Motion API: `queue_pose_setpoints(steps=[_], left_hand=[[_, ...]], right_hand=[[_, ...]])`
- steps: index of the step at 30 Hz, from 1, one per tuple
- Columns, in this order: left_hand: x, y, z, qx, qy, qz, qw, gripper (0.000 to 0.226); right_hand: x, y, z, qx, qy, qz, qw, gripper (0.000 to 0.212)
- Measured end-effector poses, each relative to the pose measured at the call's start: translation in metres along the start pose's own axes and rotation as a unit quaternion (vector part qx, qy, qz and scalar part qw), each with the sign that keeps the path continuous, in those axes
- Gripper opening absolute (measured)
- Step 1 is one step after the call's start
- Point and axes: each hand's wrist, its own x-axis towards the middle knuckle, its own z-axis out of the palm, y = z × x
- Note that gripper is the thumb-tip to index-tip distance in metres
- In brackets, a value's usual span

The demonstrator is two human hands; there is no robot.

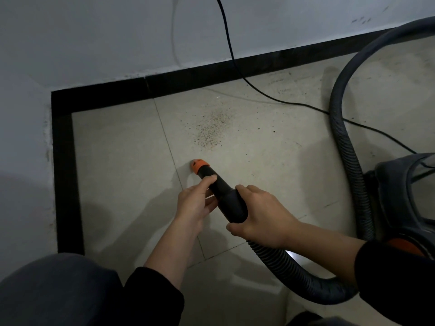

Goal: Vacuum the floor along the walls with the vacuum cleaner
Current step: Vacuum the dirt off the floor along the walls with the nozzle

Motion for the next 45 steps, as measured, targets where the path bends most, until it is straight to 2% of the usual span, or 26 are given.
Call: queue_pose_setpoints(steps=[4, 13, 19, 25, 32, 39, 43, 45], left_hand=[[-0.003, -0.003, -0.004, 0.014, -0.017, -0.024, 0.999, 0.028], [-0.005, -0.016, 0.004, 0.040, -0.046, -0.063, 0.996, 0.029], [0.001, -0.006, 0.016, 0.031, -0.041, -0.043, 0.998, 0.028], [0.014, 0.018, 0.024, 0.044, -0.027, -0.022, 0.998, 0.037], [0.013, 0.046, 0.024, 0.129, -0.062, -0.046, 0.989, 0.045], [0.022, 0.043, 0.029, 0.119, -0.074, -0.035, 0.989, 0.044], [0.026, 0.044, 0.038, 0.104, -0.083, -0.028, 0.991, 0.036], [0.029, 0.042, 0.044, 0.099, -0.084, -0.024, 0.991, 0.037]], right_hand=[[-0.008, 0.001, -0.003, 0.004, -0.010, -0.009, 1.000, 0.040], [-0.025, 0.017, -0.008, 0.001, -0.024, -0.005, 1.000, 0.039], [-0.013, 0.016, -0.011, 0.011, -0.003, 0.001, 1.000, 0.039], [0.013, 0.015, -0.017, 0.023, 0.020, 0.003, 1.000, 0.040], [0.017, 0.016, -0.012, 0.021, 0.040, 0.008, 0.999, 0.042], [0.023, 0.018, -0.015, 0.032, 0.047, 0.024, 0.998, 0.041], [0.023, 0.016, -0.021, 0.081, 0.075, 0.058, 0.992, 0.056], [0.022, 0.018, -0.023, 0.087, 0.080, 0.072, 0.990, 0.057]])
